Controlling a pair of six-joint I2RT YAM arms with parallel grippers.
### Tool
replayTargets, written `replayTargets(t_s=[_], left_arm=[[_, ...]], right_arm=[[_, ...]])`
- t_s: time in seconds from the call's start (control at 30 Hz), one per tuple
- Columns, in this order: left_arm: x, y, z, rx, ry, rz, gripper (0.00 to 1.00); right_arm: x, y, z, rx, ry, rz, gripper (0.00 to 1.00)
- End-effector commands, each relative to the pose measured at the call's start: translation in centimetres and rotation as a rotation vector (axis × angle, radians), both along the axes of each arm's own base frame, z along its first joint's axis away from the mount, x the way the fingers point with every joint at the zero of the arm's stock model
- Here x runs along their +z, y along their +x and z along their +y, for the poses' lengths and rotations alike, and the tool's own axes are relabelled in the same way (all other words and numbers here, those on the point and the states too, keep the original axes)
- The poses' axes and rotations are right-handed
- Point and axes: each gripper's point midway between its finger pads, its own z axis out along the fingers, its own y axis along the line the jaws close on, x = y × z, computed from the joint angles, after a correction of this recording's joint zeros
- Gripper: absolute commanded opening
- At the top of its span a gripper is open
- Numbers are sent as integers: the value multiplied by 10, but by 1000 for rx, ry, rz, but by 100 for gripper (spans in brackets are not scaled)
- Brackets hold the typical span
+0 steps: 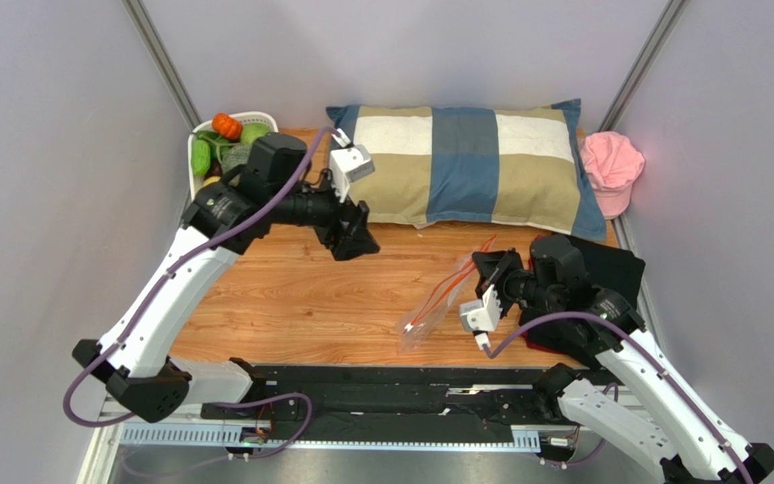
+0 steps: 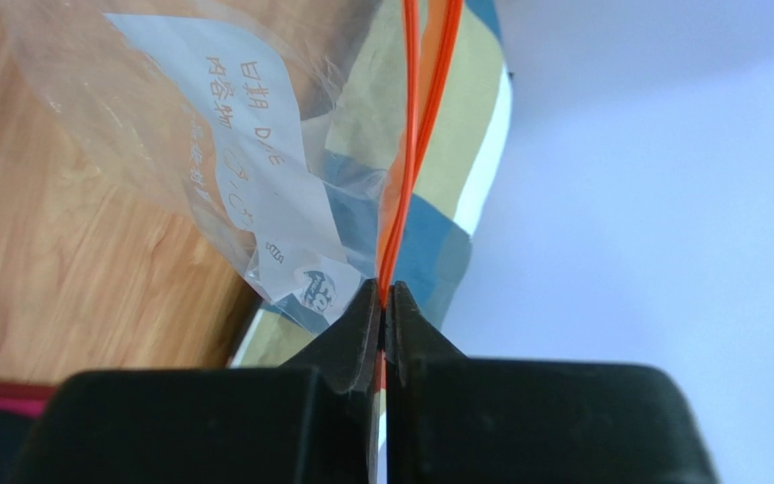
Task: Place the food in the zip-top bag and seal the zipper
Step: Open the zipper of the food storage bag at the center of the board.
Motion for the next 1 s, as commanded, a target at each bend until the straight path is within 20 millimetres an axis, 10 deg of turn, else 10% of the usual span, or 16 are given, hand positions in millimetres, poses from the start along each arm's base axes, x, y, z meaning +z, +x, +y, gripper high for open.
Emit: replayTargets(t_s=[0.0, 0.4, 0.97], left_arm=[[-21, -16, -36, -32, -24, 148, 86], [-45, -42, -78, -31, 57, 111, 91], [-102, -43, -87, 6, 234, 134, 66]], right_arm=[[46, 1, 26, 81, 136, -190, 0], [25, -4, 42, 73, 91, -76, 0], [19, -2, 53, 67, 78, -38, 0]])
